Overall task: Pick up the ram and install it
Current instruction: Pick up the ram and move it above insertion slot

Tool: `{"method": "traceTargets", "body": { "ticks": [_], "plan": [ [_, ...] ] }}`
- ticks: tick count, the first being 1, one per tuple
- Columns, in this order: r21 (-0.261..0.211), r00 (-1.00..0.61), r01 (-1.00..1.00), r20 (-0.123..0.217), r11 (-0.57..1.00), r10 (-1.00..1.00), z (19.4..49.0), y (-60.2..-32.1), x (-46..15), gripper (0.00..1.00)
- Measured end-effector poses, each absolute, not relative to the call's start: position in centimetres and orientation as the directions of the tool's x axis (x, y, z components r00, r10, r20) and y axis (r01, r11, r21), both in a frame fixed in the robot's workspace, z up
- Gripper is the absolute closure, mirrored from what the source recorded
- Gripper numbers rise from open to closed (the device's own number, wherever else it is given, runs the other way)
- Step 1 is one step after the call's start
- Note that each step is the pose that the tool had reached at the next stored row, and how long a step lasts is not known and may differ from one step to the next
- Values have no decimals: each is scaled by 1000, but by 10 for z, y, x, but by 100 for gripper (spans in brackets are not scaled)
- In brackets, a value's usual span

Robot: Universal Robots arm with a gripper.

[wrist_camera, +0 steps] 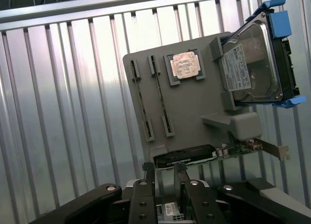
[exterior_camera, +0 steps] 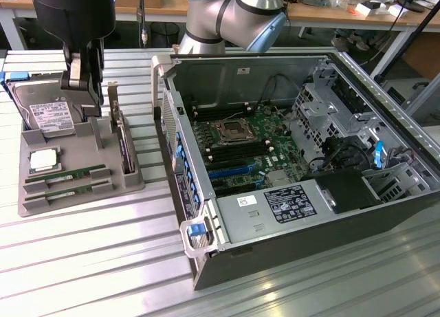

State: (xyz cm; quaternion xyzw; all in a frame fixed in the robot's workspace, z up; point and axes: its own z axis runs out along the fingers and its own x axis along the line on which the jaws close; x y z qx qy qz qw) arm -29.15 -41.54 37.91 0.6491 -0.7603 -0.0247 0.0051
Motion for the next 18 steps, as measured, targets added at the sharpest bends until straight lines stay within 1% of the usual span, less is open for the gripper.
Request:
{"method": "traceTargets", "body": {
  "ticks": [18],
  "plan": [
    [44,-157,-987,-24,156,-987,371,-415,-292,70]
  ]
}}
